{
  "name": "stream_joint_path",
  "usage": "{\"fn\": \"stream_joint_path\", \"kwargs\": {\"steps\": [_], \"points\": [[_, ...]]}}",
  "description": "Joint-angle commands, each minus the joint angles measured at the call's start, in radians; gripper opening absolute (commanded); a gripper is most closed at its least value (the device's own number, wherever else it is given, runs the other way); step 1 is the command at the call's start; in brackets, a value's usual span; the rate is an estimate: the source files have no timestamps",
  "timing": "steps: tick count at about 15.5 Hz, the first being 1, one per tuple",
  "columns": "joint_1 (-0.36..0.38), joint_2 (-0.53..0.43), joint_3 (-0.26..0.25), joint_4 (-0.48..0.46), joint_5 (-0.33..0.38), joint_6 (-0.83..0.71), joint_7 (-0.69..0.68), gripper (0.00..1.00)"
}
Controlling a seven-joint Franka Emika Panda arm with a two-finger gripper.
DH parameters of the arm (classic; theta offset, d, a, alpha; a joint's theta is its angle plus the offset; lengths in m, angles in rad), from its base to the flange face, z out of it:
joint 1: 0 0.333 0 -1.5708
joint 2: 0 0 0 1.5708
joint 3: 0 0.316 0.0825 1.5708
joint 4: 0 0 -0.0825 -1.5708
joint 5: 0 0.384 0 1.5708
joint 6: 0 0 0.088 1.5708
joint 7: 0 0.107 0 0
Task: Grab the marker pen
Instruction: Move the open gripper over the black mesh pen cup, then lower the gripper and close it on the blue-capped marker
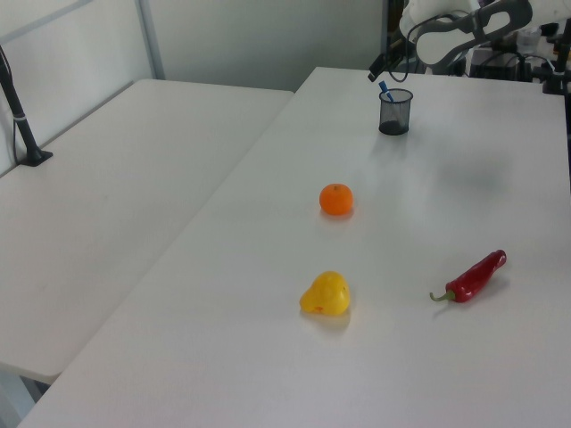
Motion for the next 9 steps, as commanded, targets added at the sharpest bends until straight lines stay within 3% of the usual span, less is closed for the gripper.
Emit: {"fn": "stream_joint_path", "kwargs": {"steps": [1, 5, 9], "points": [[0.007, 0.045, -0.012, 0.022, -0.018, 0.067, 0.032, 0.84], [0.007, 0.069, -0.012, 0.022, -0.02, 0.093, 0.024, 0.67], [0.01, 0.073, -0.012, 0.021, -0.047, 0.095, 0.019, 0.4]]}}
